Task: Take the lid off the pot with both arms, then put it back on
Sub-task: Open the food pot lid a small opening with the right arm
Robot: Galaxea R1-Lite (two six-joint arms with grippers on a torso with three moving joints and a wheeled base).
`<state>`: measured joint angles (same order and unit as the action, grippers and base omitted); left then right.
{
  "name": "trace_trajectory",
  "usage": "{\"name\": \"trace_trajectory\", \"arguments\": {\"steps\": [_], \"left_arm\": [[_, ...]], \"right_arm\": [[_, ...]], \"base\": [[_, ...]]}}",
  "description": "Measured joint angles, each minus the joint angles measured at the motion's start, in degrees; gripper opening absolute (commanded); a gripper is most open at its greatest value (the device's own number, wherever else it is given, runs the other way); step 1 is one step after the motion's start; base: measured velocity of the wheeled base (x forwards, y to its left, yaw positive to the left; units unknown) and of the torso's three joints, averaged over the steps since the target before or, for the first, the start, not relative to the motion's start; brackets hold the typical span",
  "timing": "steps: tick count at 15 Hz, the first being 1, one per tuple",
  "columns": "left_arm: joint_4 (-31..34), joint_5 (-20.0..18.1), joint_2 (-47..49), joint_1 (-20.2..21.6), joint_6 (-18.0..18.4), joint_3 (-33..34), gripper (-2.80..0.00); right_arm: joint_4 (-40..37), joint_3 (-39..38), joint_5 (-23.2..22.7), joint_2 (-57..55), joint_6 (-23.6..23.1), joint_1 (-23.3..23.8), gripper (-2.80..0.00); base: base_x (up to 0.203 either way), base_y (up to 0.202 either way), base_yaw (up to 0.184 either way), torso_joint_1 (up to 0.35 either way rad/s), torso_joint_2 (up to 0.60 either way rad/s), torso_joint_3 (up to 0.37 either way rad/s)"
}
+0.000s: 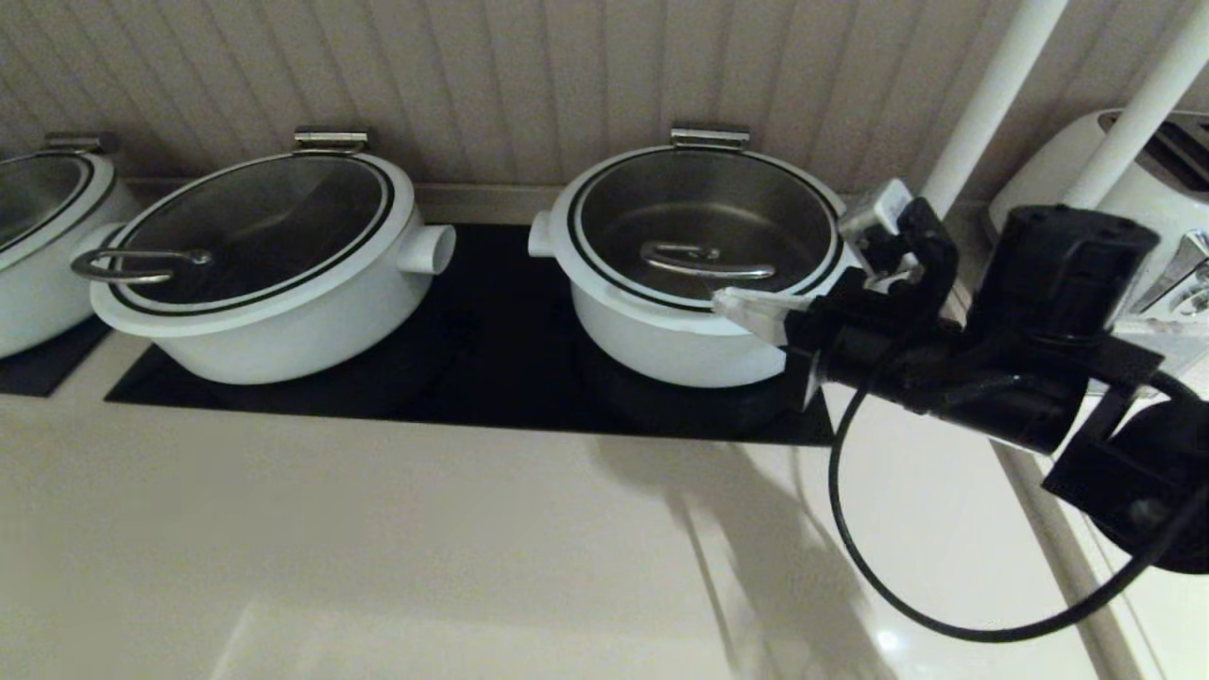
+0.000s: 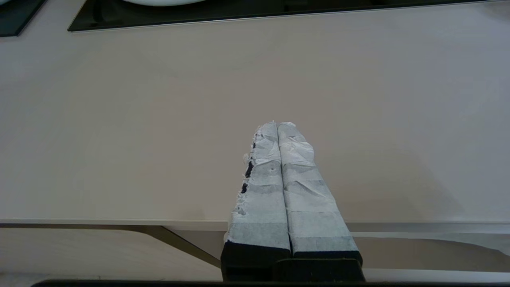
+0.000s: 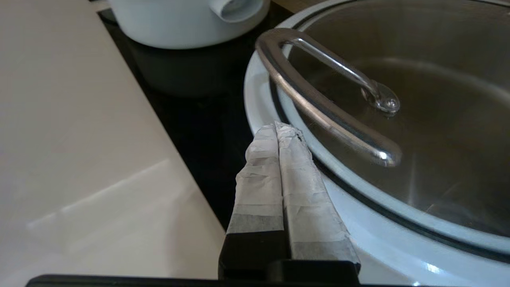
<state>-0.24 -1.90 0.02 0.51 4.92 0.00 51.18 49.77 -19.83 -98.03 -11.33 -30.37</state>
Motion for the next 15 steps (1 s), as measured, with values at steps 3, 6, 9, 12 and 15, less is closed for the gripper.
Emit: {"name": "trace_trajectory", "arguments": {"steps": [3, 6, 9, 12, 15], "left_arm": [[0.0, 0.0, 0.0, 0.0, 0.0, 0.0, -2.8], [0.0, 0.1, 0.0, 0.0, -0.1, 0.0, -2.8], [0.0, 0.1, 0.0, 0.0, -0.1, 0.0, -2.8], [0.0, 0.0, 0.0, 0.0, -0.6, 0.0, -2.8], [0.0, 0.0, 0.0, 0.0, -0.6, 0.0, -2.8]], "right_arm": [[-0.7, 3.8, 2.4, -3.0, -0.1, 0.0, -2.8], [-1.0, 7.9, 4.7, -6.0, -0.1, 0.0, -2.8], [-1.1, 10.0, 6.2, -7.8, -0.1, 0.0, -2.8], [-1.1, 11.4, 6.9, -8.5, -0.1, 0.0, -2.8], [-1.1, 11.7, 7.9, -8.5, -0.1, 0.0, -2.8]], "base": [[0.0, 0.0, 0.0, 0.0, 0.0, 0.0], [0.0, 0.0, 0.0, 0.0, 0.0, 0.0], [0.0, 0.0, 0.0, 0.0, 0.0, 0.0], [0.0, 0.0, 0.0, 0.0, 0.0, 0.0], [0.0, 0.0, 0.0, 0.0, 0.0, 0.0]]}}
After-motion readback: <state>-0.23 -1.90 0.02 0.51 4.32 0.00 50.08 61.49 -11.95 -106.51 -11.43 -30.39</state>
